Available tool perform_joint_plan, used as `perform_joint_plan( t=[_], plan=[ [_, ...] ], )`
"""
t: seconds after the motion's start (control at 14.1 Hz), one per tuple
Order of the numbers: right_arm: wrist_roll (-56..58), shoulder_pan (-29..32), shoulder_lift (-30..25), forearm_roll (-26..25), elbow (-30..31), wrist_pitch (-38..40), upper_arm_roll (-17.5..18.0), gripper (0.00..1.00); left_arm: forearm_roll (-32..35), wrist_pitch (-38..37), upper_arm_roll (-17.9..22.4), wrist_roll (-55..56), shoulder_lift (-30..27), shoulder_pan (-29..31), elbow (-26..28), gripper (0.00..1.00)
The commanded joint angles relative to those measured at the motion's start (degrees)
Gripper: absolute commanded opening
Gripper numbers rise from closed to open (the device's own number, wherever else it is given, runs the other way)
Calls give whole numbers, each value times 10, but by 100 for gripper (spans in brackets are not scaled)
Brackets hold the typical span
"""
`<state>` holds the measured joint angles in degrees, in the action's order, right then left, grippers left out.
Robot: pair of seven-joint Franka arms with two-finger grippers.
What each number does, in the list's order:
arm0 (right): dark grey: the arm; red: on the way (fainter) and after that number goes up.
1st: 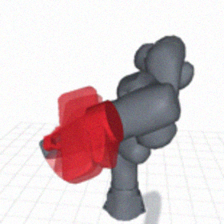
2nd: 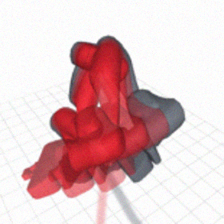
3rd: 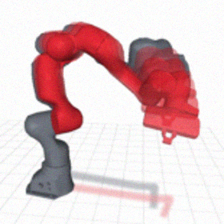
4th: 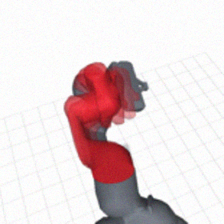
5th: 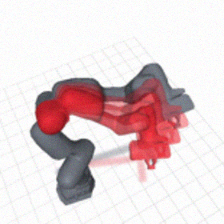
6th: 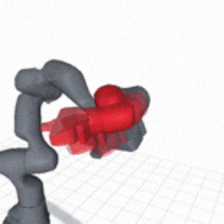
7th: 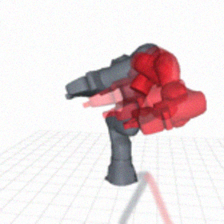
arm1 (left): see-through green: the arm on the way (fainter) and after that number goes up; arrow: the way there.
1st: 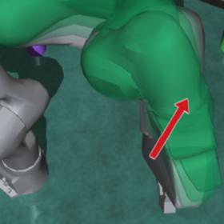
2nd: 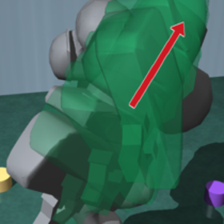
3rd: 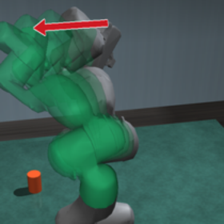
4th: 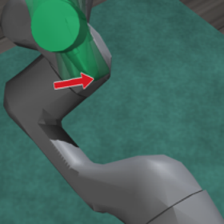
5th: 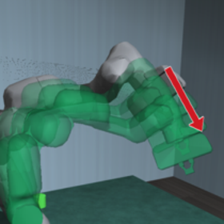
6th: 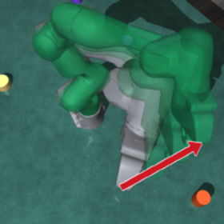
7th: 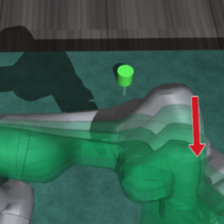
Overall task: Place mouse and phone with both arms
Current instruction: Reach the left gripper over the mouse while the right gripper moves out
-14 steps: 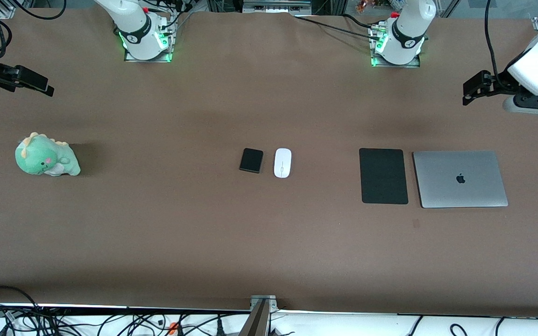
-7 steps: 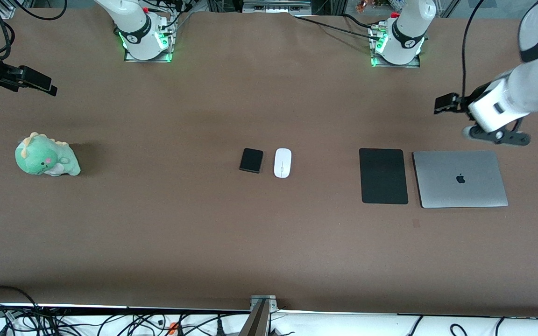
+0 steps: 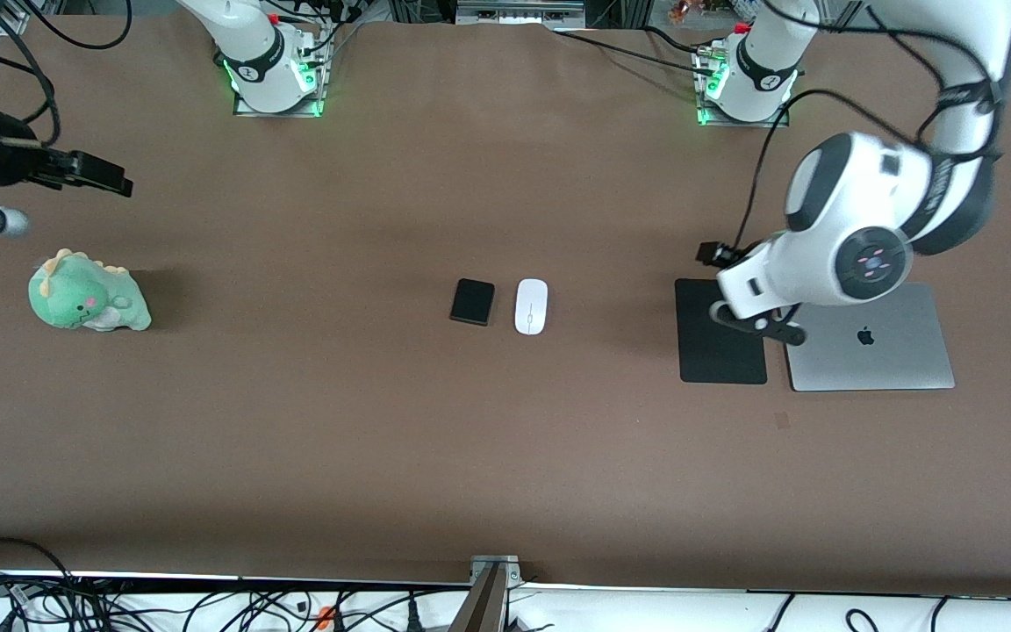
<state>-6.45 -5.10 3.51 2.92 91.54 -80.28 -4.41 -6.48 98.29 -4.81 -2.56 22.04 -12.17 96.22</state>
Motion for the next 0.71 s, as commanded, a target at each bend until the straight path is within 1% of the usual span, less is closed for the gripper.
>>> perform_joint_plan(
  t=[0.0, 0.21, 0.5, 0.64],
  plan=[
    [-4, -13, 30, 4, -11, -13, -1, 100, -50, 70, 4, 12, 40, -31, -19, 100],
    [-7, -19, 59, 6, -11, -43, 0, 100, -56, 165, 3, 63, 81, -73, -19, 100],
    [-8, -31, 91, 8, -11, -83, 0, 100, -71, 286, 4, 174, 130, -147, -19, 100],
    [-8, -34, 105, 27, -11, -96, 0, 100, -65, 340, 4, 215, 156, -180, -28, 100]
  ],
)
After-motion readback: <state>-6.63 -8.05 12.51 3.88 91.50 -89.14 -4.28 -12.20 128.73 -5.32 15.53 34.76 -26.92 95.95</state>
